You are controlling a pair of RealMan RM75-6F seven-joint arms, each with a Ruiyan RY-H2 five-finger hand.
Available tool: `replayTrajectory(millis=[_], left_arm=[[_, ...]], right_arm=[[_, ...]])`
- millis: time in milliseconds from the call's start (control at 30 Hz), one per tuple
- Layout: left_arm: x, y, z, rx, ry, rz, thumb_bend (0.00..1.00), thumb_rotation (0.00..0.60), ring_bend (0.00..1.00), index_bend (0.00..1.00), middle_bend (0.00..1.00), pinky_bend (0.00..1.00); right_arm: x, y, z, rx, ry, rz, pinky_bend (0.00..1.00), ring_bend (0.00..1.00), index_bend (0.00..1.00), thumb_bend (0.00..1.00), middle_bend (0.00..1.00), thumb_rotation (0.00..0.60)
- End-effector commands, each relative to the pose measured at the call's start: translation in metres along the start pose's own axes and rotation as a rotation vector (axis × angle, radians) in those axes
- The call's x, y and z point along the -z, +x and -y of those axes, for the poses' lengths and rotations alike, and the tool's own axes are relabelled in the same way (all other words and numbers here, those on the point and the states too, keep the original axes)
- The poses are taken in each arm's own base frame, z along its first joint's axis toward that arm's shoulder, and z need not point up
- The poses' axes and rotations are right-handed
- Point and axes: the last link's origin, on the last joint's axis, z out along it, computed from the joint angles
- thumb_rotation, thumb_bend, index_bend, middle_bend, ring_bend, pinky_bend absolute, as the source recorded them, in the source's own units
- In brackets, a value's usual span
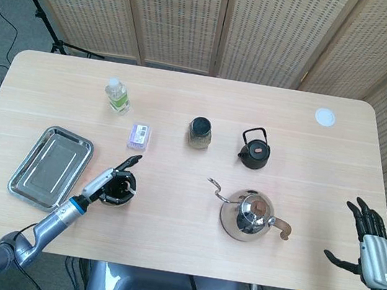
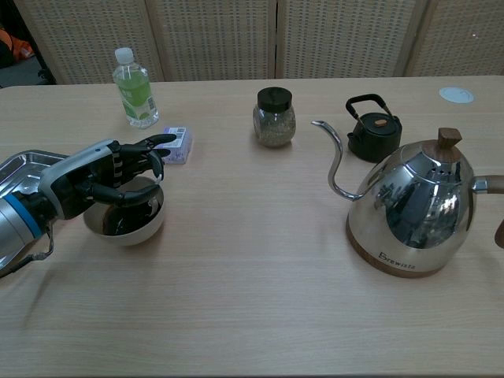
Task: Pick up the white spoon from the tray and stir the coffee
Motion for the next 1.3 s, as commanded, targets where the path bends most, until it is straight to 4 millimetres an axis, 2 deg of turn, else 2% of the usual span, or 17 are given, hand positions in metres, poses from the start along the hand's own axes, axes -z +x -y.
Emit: replayTrajectory(millis=[33,367,433,600,767,1033,1233,1300], left_arm=[[-0.003,0.001,-0.001,-0.021,-0.002,-0.013,0.51,0.6,0.0,0.69,0.0,0.0],[-0.007,0.004,0.003,-0.098,0.03,-0.039,0.47,0.6,0.0,0.69,0.0,0.0],[-0.007,0.004,0.003,-0.101,0.03,-0.041,0.45,0.6,0.0,0.66,0.0,0.0],[-0.006,0.006,0.002,-0.102,0.024,-0.04,0.34,0.6,0.0,0.48,0.0,0.0],[-0.004,0.008,0.001,-0.089,0.015,-0.038,0.26,0.6,0.0,0.4,0.0,0.0],[0.001,0.011,-0.008,-0.079,-0.032,-0.045,0.26,0.6,0.0,0.32,0.0,0.0],[0.011,0.025,-0.027,-0.152,-0.101,-0.063,0.26,0.6,0.0,0.27,0.0,0.0],[0.015,0.033,-0.031,-0.214,-0.098,-0.076,0.26,0.6,0.0,0.22,0.0,0.0]], right_arm=[[0.0,0.0,0.0,-0.001,-0.001,0.0,0.0,0.0,0.06,0.0,0.0,0.6],[-0.001,0.0,0.0,-0.001,-0.001,0.002,0.0,0.0,0.06,0.0,0.0,0.6],[-0.001,0.0,0.0,0.0,-0.002,0.001,0.0,0.0,0.06,0.0,0.0,0.6],[0.0,0.0,0.0,0.0,-0.002,0.002,0.0,0.0,0.06,0.0,0.0,0.6],[0.0,0.0,0.0,-0.002,0.0,0.001,0.0,0.0,0.06,0.0,0.0,0.6],[0.0,0.001,0.0,-0.003,0.001,-0.001,0.0,0.0,0.06,0.0,0.0,0.6],[0.0,0.001,0.001,-0.003,0.004,0.0,0.0,0.0,0.06,0.0,0.0,0.6],[0.001,0.001,0.001,-0.004,0.005,-0.001,0.0,0.0,0.06,0.0,0.0,0.6]])
